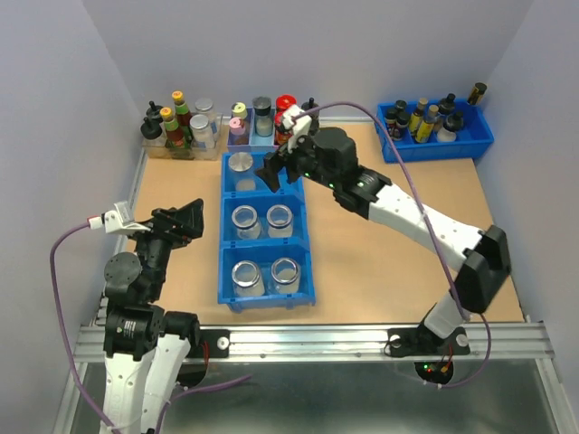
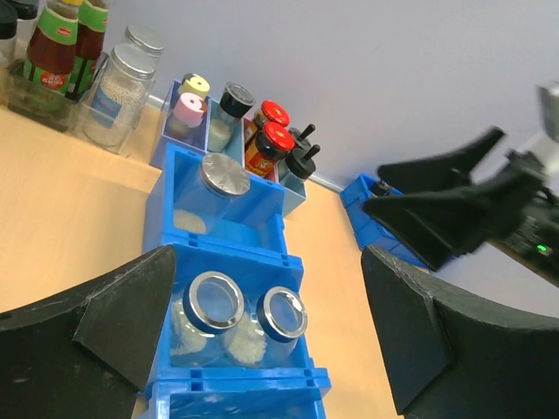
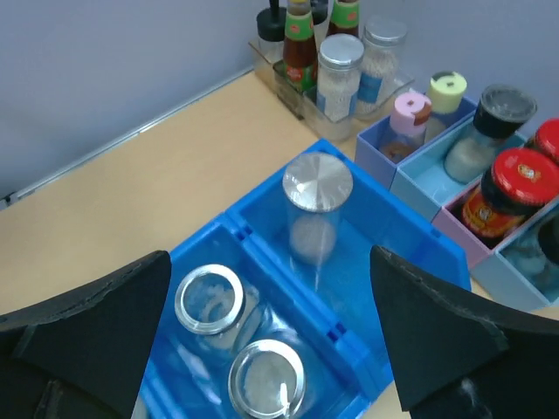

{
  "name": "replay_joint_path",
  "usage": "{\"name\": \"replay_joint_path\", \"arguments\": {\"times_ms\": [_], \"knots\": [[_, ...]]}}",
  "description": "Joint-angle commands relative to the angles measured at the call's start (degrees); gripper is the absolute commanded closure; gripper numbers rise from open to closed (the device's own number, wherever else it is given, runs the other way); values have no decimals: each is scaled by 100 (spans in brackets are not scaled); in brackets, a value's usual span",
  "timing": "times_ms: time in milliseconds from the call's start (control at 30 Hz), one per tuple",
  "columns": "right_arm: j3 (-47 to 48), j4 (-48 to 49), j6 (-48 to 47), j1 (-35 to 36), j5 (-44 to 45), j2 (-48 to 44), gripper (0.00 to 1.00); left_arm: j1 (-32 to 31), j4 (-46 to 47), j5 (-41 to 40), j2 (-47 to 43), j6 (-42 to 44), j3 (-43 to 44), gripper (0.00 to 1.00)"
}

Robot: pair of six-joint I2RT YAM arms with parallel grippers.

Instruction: Organize the condiment bottles

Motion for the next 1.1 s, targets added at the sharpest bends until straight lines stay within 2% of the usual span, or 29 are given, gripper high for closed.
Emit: {"name": "replay_joint_path", "arguments": {"times_ms": [0,67,100,133,233,267,333,433,600,700,1067], "knots": [[-1528,586,636,-12,627,-803,0,0,524,291,178,76,143,1],[-2204,848,865,-12,1029,-1323,0,0,621,501,240,111,125,1],[-2895,980,1127,-21,1154,-1586,0,0,682,590,267,137,108,1],[-3285,1191,1269,-12,1382,-2198,0,0,796,756,345,172,99,1],[-4426,1245,1725,-21,1603,-3106,0,0,972,1011,547,190,90,1],[-4666,1237,1867,-29,1673,-3744,0,0,1025,1186,592,190,73,1],[-5298,1237,1947,-21,1744,-4345,0,0,1270,1354,680,182,38,1],[-5879,1114,2149,-21,1901,-6021,0,0,1595,1565,733,102,-59,1],[-5891,314,2167,-21,2078,-7158,0,0,2009,1698,829,-99,-138,1],[-5855,-46,2167,-12,2104,-7485,0,0,2168,1838,978,-144,-130,1],[-5750,-152,2097,-21,2157,-7891,0,0,2335,1970,1137,-91,-16,1]]}}
